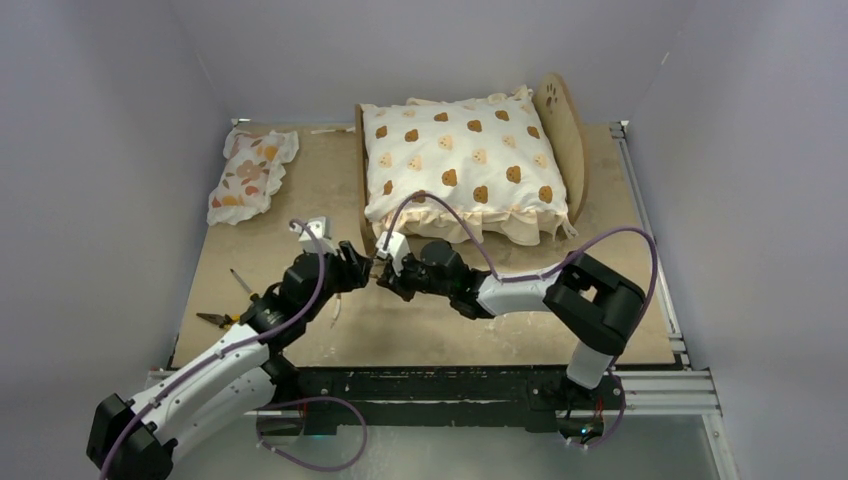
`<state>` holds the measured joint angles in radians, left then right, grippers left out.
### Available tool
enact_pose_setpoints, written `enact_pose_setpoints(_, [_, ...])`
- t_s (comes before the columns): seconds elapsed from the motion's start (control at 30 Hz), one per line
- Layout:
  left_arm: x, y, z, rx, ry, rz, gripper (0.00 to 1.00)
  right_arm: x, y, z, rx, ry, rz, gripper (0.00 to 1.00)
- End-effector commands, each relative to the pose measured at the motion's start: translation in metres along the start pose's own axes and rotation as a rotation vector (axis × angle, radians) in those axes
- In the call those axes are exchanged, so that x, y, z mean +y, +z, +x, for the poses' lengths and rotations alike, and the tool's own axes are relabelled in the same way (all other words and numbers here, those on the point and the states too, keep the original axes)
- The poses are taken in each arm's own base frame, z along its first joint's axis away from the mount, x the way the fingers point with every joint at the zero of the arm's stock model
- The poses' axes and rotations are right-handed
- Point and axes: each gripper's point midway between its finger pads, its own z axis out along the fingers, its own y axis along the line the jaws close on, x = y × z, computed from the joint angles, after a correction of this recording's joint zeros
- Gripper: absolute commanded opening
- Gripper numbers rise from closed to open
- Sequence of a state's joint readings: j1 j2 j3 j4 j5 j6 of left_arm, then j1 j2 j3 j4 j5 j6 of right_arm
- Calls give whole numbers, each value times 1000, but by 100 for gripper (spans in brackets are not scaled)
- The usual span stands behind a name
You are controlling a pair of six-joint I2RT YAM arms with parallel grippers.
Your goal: Set up the pet bed
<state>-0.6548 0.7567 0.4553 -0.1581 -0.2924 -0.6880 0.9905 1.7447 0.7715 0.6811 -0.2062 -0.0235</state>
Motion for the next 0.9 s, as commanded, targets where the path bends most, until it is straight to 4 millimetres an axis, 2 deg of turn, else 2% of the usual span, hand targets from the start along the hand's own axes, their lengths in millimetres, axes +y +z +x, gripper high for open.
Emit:
enact_pose_setpoints(0.0, [-7, 1, -22, -219, 66, 128, 54, -7, -6, -23, 39, -40, -12, 0])
enact_pose_setpoints(0.1, [-2, -2, -17, -337, 108, 202, 54, -15, -11, -27, 81, -45, -8, 0])
enact_pose_setpoints(0.2, [-7, -10, -22, -425, 157, 273, 54, -22, -16, -29, 137, -41, -8, 0])
enact_pose_setpoints(0.33, [-1, -12, -22, -448, 256, 257, 55, -30, -21, -37, 177, -57, -4, 0])
enact_pose_setpoints(0.47, [-4, -11, -11, -431, 364, 294, 55, -35, -23, -45, 193, -67, -12, 0])
enact_pose_setpoints(0.53, [-9, -11, -9, -442, 397, 330, 55, -34, -23, -45, 210, -78, -30, 0])
enact_pose_setpoints(0.6, [-10, -9, 3, -438, 450, 368, 54, -33, -22, -48, 218, -92, -46, 0])
enact_pose_setpoints(0.87, [-22, 6, 8, -430, 614, 406, 52, -24, -25, -50, 250, -115, -114, 0])
